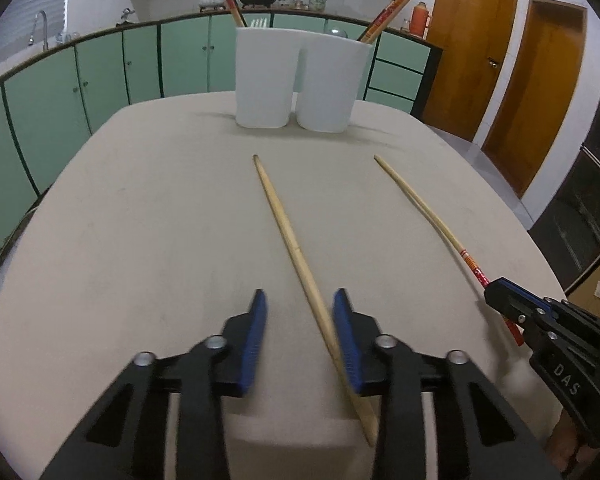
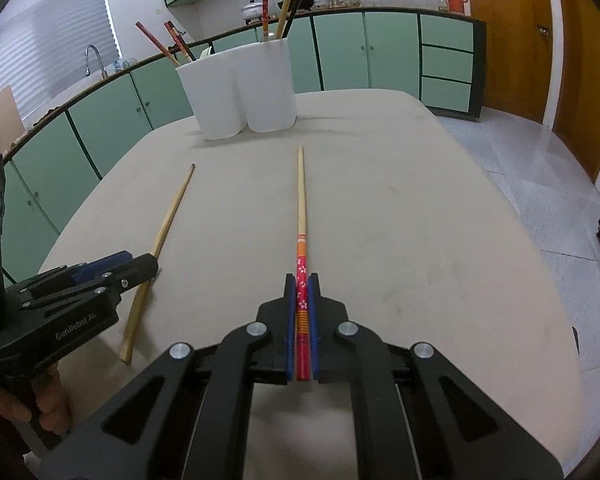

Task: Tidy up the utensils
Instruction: 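Hold the red chopstick in the right tool while the left grasps the plain wooden chopstick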

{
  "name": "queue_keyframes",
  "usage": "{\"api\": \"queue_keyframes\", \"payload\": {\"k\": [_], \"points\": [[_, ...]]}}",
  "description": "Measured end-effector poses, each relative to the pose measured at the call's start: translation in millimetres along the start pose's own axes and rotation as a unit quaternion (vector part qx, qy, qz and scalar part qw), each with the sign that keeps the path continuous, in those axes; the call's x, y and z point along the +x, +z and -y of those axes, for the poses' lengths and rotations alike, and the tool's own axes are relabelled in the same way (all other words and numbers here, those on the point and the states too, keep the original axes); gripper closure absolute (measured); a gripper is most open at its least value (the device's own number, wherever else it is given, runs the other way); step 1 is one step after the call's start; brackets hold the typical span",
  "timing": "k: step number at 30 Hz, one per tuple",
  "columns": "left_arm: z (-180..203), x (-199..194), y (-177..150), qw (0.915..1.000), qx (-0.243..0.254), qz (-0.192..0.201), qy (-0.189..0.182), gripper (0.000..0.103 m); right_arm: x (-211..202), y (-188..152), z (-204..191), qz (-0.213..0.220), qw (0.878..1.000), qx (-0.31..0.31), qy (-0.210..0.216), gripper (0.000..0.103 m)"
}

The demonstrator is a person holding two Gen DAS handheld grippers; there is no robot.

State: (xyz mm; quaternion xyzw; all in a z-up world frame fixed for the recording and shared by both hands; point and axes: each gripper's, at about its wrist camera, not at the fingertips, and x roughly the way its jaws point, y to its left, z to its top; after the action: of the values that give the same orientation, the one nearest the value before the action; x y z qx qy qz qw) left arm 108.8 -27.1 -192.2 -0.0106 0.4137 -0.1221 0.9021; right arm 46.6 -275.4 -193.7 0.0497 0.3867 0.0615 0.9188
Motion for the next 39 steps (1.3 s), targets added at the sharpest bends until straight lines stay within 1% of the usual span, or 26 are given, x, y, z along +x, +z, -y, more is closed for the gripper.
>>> {"api": "queue_keyframes", "payload": {"k": [2, 4, 7, 9, 11, 13, 15, 18, 20, 23, 27, 30, 33, 39], "points": [[2, 3, 2, 1.0, 0.0, -0.004, 0.002, 0.08, 3, 3, 0, -0.004, 1.0, 0.0, -0.001, 0.098], [3, 7, 6, 0.9999, -0.001, -0.01, 0.001, 0.089, 8, 7, -1, -0.009, 1.0, 0.0, -0.005, 0.098], [-2, 13, 18, 0.9998, -0.015, -0.013, -0.003, 0.092, 14, 16, -2, -0.01, 1.0, 0.001, -0.008, 0.098], [-5, 19, 26, 0.9997, -0.021, -0.016, -0.002, 0.092, 17, 23, -2, -0.007, 1.0, -0.001, -0.009, 0.098], [-8, 17, 32, 0.9996, -0.027, -0.011, -0.003, 0.092, 17, 28, -3, -0.003, 1.0, -0.008, -0.006, 0.096], [-11, 9, 34, 0.9995, -0.031, 0.002, -0.006, 0.092, 11, 29, -2, 0.011, 1.0, -0.009, -0.005, 0.089], [-15, -2, 33, 0.9992, -0.035, 0.013, -0.01, 0.092, 2, 26, 1, 0.023, 1.0, -0.007, 0.0, 0.086], [-19, -17, 28, 0.999, -0.036, 0.024, -0.01, 0.09, -13, 18, 4, 0.032, 0.999, 0.001, 0.011, 0.086], [-20, -28, 20, 0.9989, -0.032, 0.033, -0.003, 0.089, -24, 9, 5, 0.037, 0.999, -0.002, 0.013, 0.086], [-22, -40, 9, 0.9987, -0.031, 0.039, 0.009, 0.082, -36, -8, 4, 0.031, 0.999, -0.011, 0.018, 0.084], [-20, -47, -1, 0.9983, -0.028, 0.046, 0.021, 0.08, -39, -27, -1, 0.02, 0.999, -0.027, 0.012, 0.084], [-15, -45, -8, 0.9988, -0.024, 0.04, 0.016, 0.08, -34, -30, -5, 0.009, 0.999, -0.024, 0.018, 0.084], [-10, -44, -10, 0.9989, -0.017, 0.041, 0.015, 0.08, -32, -31, -8, 0.012, 0.999, -0.031, 0.013, 0.084], [-7, -44, -11, 0.9989, -0.015, 0.042, 0.015, 0.078, -21, -27, -3, 0.01, 1.0, -0.024, 0.006, 0.084]]}}
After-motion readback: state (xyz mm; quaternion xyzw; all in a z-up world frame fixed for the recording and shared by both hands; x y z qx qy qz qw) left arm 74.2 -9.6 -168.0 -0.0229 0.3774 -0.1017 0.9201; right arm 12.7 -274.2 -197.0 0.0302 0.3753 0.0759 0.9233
